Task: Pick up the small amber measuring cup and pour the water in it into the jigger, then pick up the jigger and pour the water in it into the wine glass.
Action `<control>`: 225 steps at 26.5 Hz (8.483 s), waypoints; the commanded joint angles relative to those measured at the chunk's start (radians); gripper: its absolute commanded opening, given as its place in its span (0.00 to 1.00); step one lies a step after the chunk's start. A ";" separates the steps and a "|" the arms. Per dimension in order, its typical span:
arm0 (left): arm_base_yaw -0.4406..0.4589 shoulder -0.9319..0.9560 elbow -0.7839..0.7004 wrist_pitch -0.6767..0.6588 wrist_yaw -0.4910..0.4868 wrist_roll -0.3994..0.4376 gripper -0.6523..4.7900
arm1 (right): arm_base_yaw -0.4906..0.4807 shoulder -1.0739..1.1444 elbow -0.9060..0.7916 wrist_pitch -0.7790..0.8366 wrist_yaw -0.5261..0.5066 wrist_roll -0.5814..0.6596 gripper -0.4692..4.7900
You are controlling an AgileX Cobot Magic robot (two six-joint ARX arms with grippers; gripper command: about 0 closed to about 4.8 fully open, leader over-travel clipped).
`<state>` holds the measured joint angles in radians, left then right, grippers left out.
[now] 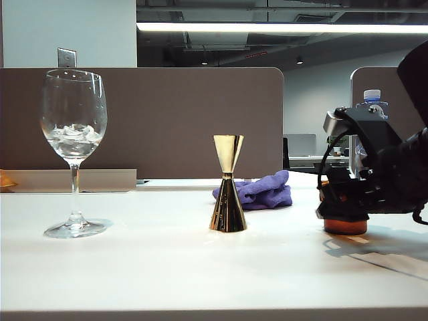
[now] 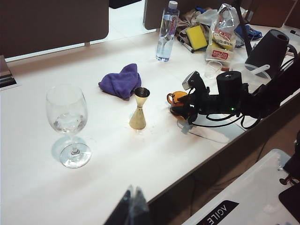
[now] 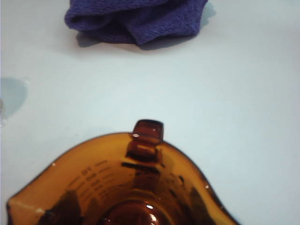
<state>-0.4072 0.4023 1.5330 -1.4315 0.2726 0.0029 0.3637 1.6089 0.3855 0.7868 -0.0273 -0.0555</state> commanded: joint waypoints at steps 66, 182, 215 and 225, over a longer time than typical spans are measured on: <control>0.000 0.001 0.003 -0.003 0.001 -0.003 0.12 | 0.244 -0.075 0.246 -0.256 -0.087 0.003 0.85; 0.000 0.001 0.003 -0.003 0.001 -0.003 0.12 | 0.420 0.134 1.079 -0.812 0.055 -0.169 0.09; 0.000 0.001 0.003 -0.003 0.001 -0.003 0.12 | 0.480 0.263 1.264 -0.940 0.142 -0.420 0.09; 0.000 0.001 0.003 -0.003 0.001 -0.003 0.12 | 0.504 0.351 1.435 -1.026 0.153 -0.420 0.09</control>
<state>-0.4068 0.4026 1.5330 -1.4315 0.2726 0.0029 0.8619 1.9568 1.8042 -0.2409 0.1200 -0.4732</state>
